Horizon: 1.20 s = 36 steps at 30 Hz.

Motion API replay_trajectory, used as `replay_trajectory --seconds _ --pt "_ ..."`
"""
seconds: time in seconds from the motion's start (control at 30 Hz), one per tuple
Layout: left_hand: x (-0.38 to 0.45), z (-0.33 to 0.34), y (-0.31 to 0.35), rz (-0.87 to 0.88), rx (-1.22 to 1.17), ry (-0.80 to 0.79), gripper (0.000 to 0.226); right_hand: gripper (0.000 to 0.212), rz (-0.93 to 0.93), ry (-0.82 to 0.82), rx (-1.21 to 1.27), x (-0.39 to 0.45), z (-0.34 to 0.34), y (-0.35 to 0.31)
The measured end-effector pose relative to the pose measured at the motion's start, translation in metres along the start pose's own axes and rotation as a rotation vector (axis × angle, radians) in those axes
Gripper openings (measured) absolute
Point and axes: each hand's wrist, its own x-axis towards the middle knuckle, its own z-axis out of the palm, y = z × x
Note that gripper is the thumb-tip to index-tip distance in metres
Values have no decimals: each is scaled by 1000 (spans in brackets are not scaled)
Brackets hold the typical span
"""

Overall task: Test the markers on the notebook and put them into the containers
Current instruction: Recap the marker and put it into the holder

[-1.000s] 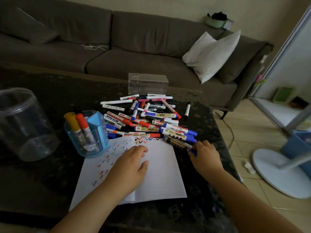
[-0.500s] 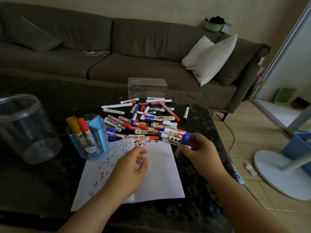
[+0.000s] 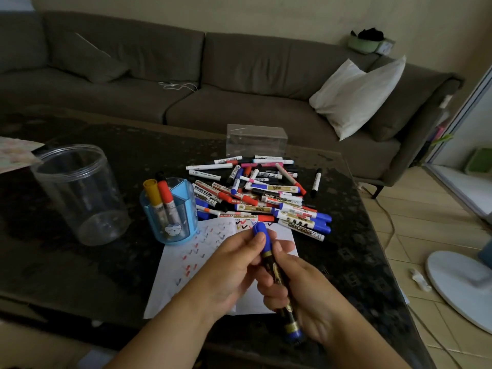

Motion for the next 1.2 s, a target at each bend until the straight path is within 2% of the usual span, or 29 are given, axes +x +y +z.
replay_trajectory --seconds 0.13,0.2,0.23,0.33,0.37,0.4,0.57,0.67,0.73,0.83,0.9,0.93,1.0,1.13,1.2 --pt "0 -2 1 16 67 106 22 35 -36 21 -115 2 3 4" --pt "3 0 0 27 120 172 22 33 -72 80 -242 6 3 6" --pt "5 -1 -1 28 141 204 23 31 -112 133 -403 8 2 9" --pt "13 -10 4 51 160 331 23 20 -278 278 -1185 10 -5 21" --pt "15 -14 7 64 189 359 23 19 -318 301 -1310 10 -7 25" --pt "17 -18 10 67 231 376 22 19 -333 318 -1328 9 -9 28" --pt "23 -37 6 107 429 455 12 18 -214 434 -1055 12 -21 17" --pt "25 -47 -4 146 668 540 10 20 -176 405 -767 17 -25 8" --pt "29 -52 -14 165 745 517 13 32 -233 400 -609 23 -32 3" --pt "39 -56 -26 215 792 455 15 24 -253 386 -304 34 -38 -9" --pt "49 -57 -32 267 895 418 16 27 -233 355 -62 45 -44 -14" --pt "53 -58 -34 282 963 395 15 27 -239 351 -28 51 -46 -16" --pt "60 -61 -40 298 1075 359 14 25 -260 347 -111 62 -51 -17" --pt "70 -71 -52 350 1149 375 17 11 -307 414 -457 85 -58 -15" --pt "75 -75 -55 406 1196 393 23 22 -374 442 -618 99 -61 -14"
